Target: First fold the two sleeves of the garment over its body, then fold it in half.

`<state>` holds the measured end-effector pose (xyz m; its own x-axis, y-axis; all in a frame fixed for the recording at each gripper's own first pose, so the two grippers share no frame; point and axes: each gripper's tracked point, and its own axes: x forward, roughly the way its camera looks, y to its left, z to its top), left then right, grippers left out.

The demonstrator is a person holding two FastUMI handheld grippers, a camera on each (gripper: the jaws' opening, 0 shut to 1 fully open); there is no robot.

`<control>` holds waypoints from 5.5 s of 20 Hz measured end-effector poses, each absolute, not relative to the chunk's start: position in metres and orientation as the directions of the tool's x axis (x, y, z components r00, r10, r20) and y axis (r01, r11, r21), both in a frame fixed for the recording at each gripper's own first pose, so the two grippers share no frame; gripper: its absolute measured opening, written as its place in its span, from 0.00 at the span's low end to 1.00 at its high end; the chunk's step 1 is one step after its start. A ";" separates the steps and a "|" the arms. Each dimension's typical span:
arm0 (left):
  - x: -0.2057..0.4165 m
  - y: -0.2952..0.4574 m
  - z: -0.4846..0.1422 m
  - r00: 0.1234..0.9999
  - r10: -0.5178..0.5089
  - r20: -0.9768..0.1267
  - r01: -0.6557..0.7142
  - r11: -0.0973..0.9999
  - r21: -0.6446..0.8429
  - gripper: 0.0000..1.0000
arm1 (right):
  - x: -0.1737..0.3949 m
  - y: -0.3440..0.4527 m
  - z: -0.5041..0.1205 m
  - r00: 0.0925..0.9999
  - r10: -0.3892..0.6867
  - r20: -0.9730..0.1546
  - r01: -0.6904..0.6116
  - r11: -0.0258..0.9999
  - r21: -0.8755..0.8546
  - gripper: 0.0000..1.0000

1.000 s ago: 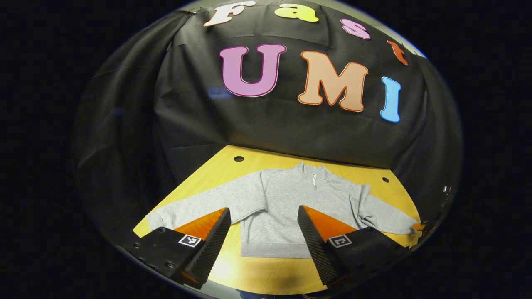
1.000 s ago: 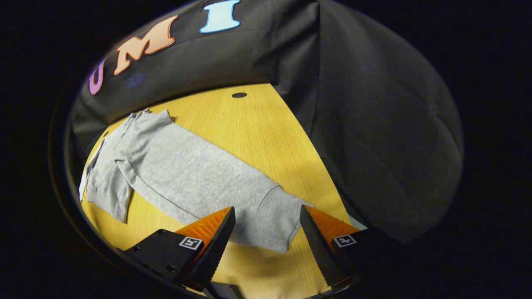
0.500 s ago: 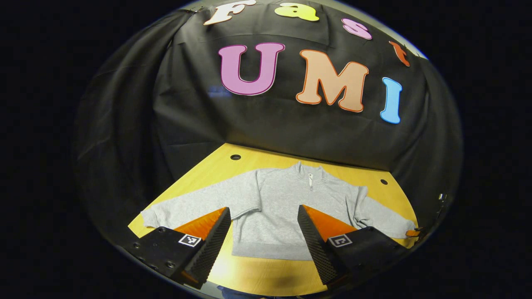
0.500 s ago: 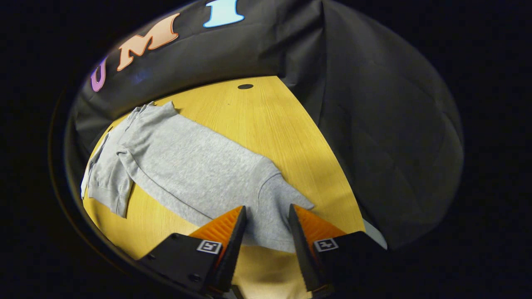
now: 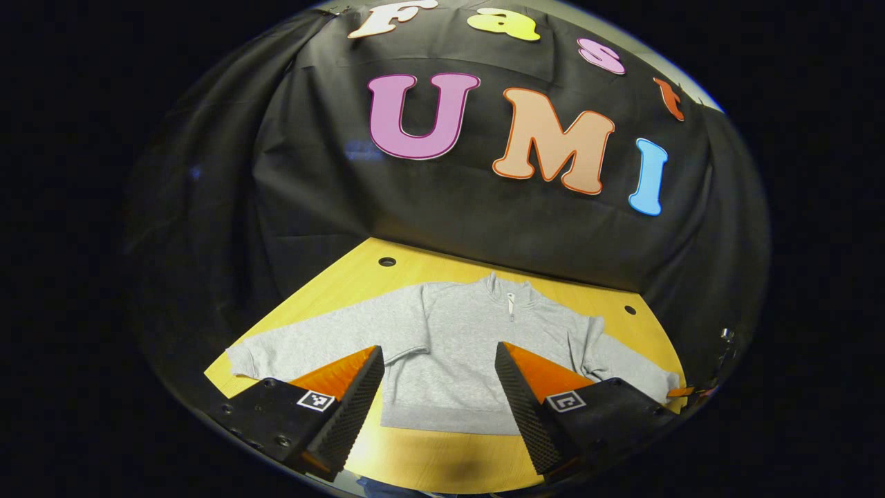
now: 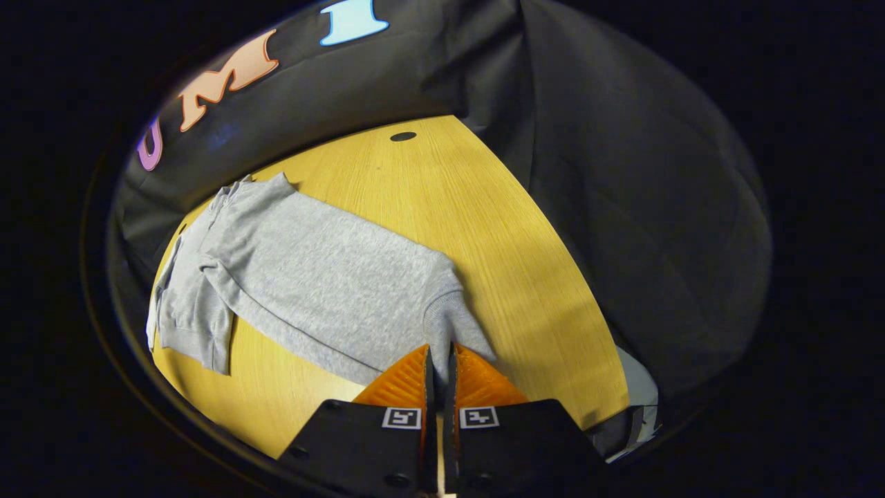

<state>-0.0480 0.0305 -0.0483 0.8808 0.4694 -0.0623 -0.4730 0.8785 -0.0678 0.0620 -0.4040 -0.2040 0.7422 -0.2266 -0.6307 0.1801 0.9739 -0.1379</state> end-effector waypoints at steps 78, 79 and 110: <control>-0.153 0.368 -0.235 0.666 0.602 -0.440 -0.698 0.712 -0.082 0.95 | 0.146 0.220 -0.179 0.758 0.398 -0.517 -0.531 0.836 -0.135 0.97; -0.154 0.368 -0.236 0.661 0.605 -0.444 -0.695 0.717 -0.058 0.94 | 0.140 0.209 -0.176 0.759 0.386 -0.524 -0.526 0.838 -0.145 0.92; -0.027 0.178 -0.111 0.899 0.194 -0.394 -0.261 0.958 -0.122 0.01 | 0.052 0.030 -0.096 0.865 0.243 -0.439 -0.319 0.942 -0.106 0.96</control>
<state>-0.0268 0.1781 -0.1113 0.8985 0.1942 -0.3936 -0.2606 0.9576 -0.1225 0.0525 0.0295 -0.0956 0.8648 0.2433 -0.4393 -0.3190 0.9418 -0.1064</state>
